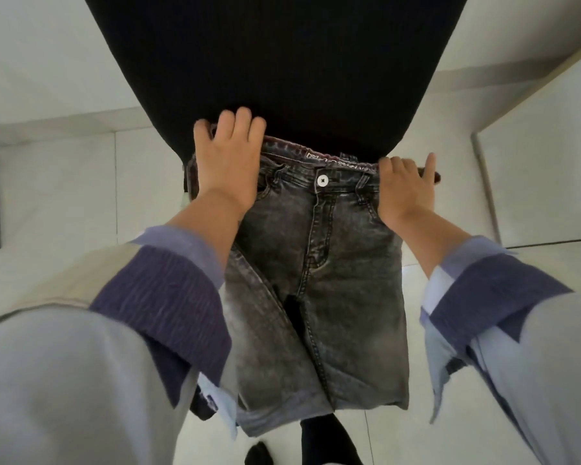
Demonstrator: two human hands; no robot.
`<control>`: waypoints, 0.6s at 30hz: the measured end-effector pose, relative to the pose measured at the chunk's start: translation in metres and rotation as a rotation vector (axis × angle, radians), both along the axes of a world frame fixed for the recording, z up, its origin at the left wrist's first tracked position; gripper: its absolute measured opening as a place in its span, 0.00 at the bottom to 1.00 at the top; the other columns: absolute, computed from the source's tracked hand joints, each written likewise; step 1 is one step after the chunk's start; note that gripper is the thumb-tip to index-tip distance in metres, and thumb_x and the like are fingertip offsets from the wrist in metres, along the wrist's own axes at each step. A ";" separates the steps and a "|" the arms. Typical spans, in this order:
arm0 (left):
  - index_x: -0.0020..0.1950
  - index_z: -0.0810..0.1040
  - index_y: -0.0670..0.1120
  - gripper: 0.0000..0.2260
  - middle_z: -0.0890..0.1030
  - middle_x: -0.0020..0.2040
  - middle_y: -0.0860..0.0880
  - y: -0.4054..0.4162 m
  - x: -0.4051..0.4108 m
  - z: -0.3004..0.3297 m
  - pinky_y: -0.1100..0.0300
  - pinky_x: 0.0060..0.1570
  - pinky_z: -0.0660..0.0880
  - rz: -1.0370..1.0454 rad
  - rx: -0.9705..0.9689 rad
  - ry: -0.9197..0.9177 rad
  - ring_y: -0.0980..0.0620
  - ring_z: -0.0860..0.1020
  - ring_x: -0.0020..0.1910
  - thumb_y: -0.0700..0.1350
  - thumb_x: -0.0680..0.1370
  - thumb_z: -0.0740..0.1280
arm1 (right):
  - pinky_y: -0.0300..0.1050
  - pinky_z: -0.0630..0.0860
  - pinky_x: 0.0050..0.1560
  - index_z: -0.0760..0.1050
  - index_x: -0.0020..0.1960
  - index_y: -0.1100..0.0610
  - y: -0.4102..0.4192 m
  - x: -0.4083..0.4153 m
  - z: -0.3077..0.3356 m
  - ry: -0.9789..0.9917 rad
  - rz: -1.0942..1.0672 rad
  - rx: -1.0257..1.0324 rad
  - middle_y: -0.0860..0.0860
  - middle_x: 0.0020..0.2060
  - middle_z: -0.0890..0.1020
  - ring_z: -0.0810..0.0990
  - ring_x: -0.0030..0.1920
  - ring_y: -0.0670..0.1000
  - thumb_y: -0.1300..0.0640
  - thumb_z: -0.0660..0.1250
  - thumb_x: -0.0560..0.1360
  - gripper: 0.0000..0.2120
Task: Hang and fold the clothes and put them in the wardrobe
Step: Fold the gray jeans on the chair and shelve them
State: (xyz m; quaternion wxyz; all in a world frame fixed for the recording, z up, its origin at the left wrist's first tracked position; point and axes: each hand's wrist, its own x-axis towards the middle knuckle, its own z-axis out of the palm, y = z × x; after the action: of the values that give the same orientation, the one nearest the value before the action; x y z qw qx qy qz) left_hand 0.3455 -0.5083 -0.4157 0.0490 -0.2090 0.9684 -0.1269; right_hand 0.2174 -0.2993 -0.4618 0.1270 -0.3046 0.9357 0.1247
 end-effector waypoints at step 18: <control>0.58 0.66 0.45 0.13 0.78 0.50 0.43 0.060 0.102 0.119 0.52 0.38 0.67 0.197 0.214 0.109 0.41 0.77 0.49 0.50 0.79 0.62 | 0.49 0.66 0.38 0.66 0.60 0.61 0.077 0.093 0.146 0.242 0.086 -0.057 0.58 0.53 0.71 0.76 0.44 0.58 0.66 0.63 0.71 0.18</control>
State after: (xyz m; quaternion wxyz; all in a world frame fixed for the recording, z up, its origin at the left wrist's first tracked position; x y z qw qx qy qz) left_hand 0.4475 -0.4487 -0.2970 0.0306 -0.3031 0.9524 -0.0061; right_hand 0.3103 -0.2226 -0.3161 -0.0009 -0.3307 0.9334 0.1395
